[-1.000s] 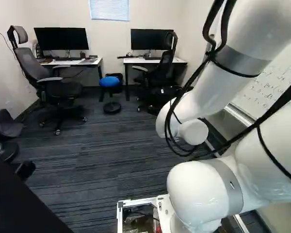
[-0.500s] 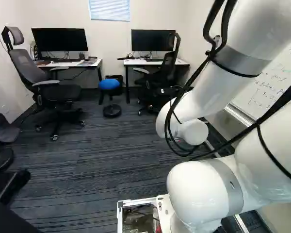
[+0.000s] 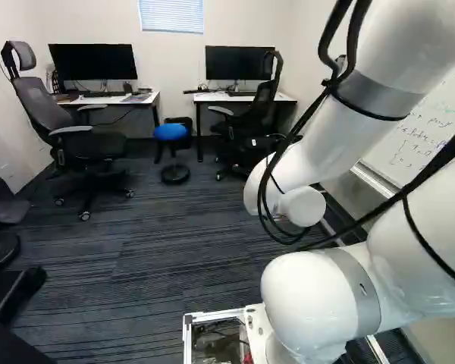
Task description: Open the door and move inside
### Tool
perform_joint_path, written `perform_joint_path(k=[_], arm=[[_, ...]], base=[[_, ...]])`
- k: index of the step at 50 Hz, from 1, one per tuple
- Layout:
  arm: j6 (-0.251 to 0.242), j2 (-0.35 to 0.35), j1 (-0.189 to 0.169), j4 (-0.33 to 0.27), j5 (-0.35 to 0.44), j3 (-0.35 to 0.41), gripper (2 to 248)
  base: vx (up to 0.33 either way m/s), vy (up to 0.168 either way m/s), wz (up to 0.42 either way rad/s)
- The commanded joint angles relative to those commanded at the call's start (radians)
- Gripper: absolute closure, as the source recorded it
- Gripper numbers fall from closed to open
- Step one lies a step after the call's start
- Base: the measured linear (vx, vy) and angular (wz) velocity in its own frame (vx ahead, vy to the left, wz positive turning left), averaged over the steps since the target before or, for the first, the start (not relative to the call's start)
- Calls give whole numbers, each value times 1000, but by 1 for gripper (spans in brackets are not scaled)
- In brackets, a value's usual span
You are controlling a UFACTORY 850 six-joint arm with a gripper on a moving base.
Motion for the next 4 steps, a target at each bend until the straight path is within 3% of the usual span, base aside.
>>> perform_joint_path(k=[4], arm=[[0, 0, 0, 0, 0, 0, 3]], base=[[0, 0, 0]])
